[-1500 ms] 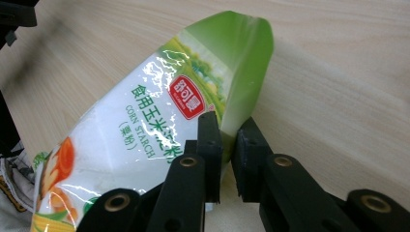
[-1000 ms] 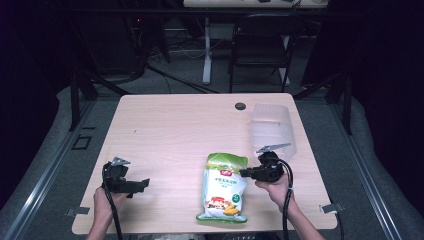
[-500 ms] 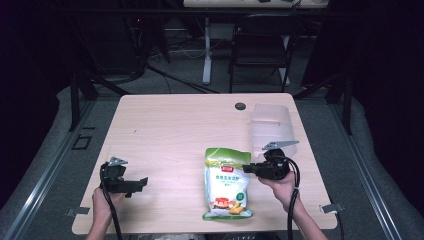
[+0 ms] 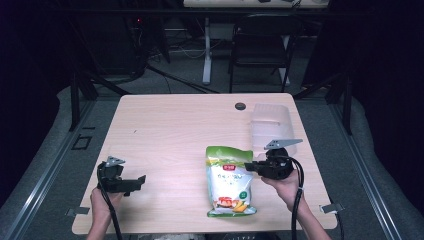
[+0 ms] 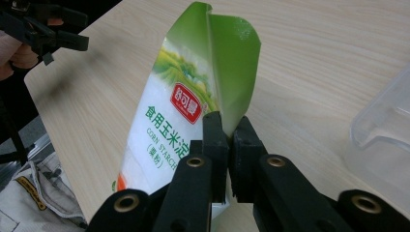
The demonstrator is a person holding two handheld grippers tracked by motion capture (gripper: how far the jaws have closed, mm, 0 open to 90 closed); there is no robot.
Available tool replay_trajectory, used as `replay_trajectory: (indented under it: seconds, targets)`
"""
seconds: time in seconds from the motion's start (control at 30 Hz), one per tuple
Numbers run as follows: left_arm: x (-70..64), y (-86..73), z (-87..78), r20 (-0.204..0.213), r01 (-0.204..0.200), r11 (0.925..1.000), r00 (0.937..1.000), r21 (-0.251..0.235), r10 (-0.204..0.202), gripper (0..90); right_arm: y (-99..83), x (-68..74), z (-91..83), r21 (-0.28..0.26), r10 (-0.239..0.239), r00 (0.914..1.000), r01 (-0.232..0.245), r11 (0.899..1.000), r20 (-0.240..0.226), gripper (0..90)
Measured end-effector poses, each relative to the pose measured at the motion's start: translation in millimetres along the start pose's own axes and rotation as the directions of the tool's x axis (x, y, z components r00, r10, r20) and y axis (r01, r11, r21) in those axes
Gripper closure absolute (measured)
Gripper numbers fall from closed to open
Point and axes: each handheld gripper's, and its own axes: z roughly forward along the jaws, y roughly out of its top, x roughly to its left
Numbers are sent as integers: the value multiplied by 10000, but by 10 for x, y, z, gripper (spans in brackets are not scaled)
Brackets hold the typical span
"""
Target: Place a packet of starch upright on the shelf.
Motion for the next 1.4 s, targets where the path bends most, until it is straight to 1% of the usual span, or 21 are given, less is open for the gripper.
replay_trajectory:
  seconds: [0.13, 0.17, 0.2, 0.23, 0.33, 0.4, 0.47, 0.53, 0.77, 0.87, 0.97, 1.2, 1.4]
  targets:
    - [-5, 1, -4, 15, -9, 10000, 10000, -35, 9, 4, 27, 27, -28, -43, -133, 9999, 133, 9999, 20, 875]
    - [-4, 1, -7, 7, -11, 10000, 10000, -53, 11, 3, 46, 43, -47, -54, -258, 9997, 258, 9997, 59, 877]
    - [-3, 1, -8, -19, -17, 10000, 10000, -54, 17, 4, 50, 55, -48, -111, -227, 9997, 228, 9997, 116, 878]
    - [0, 0, -9, -9, -4, 10000, 10000, -57, 4, 3, 59, 57, -57, -71, -364, 9993, 365, 9993, 105, 879]
    - [3, -1, -8, -1, 6, 10000, 10000, -64, -6, 3, 84, 88, -77, -107, -494, 9987, 495, 9987, 94, 879]
    - [2, -1, -9, 6, 20, 10000, 10000, -71, -20, 4, 89, 97, -79, -166, -463, 9989, 464, 9988, 71, 879]
    - [-3, 1, -9, -9, -7, 10000, 10000, -81, 7, 3, 119, 133, -99, -226, -603, 9982, 604, 9979, 55, 881]
    - [-10, 4, -12, -24, -26, 10000, 10000, -96, 26, 4, 136, 156, -106, -175, -750, 9971, 752, 9970, 120, 882]
    - [-10, 3, -18, 5, -30, 9999, 10000, -144, 30, 3, 174, 189, -117, -172, -832, 9965, 832, 9964, 39, 884]
    - [-3, 1, -17, -2, -36, 9998, 10000, -193, 36, 4, 213, 235, -149, -230, -1025, 9947, 1025, 9945, 6, 886]
    - [-2, 2, -20, 22, -34, 9998, 10000, -192, 35, 4, 239, 262, -178, -275, -1123, 9937, 1121, 9933, -49, 886]
    - [-4, 4, -17, 11, -22, 9997, 10000, -258, 22, 4, 268, 285, -225, -389, -1229, 9924, 1227, 9917, -28, 886]
    - [-7, 9, -13, 18, -71, 9996, 10000, -258, 72, 4, 310, 320, -261, -382, -1506, 9886, 1504, 9879, -28, 887]
